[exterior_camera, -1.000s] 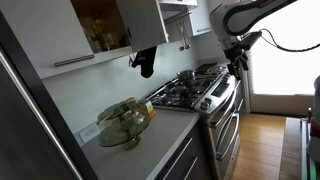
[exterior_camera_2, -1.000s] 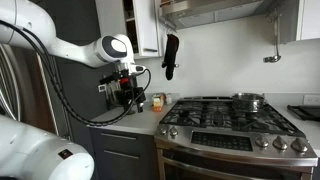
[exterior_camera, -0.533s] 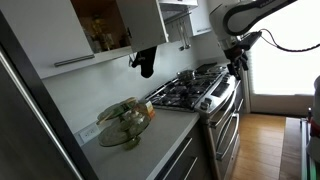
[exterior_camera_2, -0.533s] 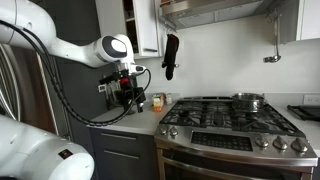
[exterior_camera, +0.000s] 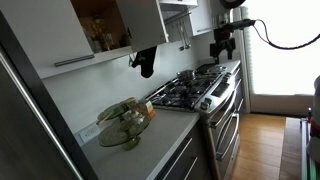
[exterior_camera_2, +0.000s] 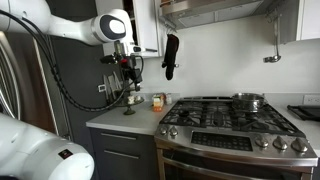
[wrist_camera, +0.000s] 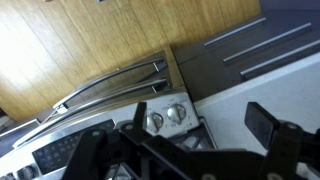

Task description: Close the open upper cabinet door.

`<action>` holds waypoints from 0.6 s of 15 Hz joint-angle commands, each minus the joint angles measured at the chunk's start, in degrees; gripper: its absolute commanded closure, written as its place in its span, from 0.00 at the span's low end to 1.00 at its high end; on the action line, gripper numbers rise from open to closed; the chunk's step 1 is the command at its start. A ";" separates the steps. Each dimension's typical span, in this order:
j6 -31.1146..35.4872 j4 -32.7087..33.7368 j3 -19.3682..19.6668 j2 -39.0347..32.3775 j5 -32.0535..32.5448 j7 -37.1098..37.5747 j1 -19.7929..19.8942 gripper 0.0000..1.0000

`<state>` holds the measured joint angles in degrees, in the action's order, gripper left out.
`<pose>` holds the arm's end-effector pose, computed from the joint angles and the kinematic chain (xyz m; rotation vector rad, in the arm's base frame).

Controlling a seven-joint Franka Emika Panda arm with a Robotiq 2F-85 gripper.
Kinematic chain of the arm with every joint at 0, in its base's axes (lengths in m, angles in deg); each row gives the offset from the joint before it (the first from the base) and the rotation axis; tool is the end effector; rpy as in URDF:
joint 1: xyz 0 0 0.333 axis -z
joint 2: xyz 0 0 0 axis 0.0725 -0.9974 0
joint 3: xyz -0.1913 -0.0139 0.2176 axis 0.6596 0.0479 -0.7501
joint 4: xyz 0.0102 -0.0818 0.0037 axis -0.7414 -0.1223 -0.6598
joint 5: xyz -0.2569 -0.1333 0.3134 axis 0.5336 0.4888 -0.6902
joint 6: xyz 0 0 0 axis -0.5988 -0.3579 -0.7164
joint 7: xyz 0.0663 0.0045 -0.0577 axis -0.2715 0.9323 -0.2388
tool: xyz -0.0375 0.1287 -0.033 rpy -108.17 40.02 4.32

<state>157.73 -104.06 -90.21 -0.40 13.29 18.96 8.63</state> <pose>0.3936 0.0078 0.5617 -3.0741 0.5237 -0.1681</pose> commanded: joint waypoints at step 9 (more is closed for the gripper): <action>15.65 19.03 5.71 -8.05 -18.91 9.05 1.00 0.00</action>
<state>168.30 -86.60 -85.85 -7.14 -0.43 27.29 10.08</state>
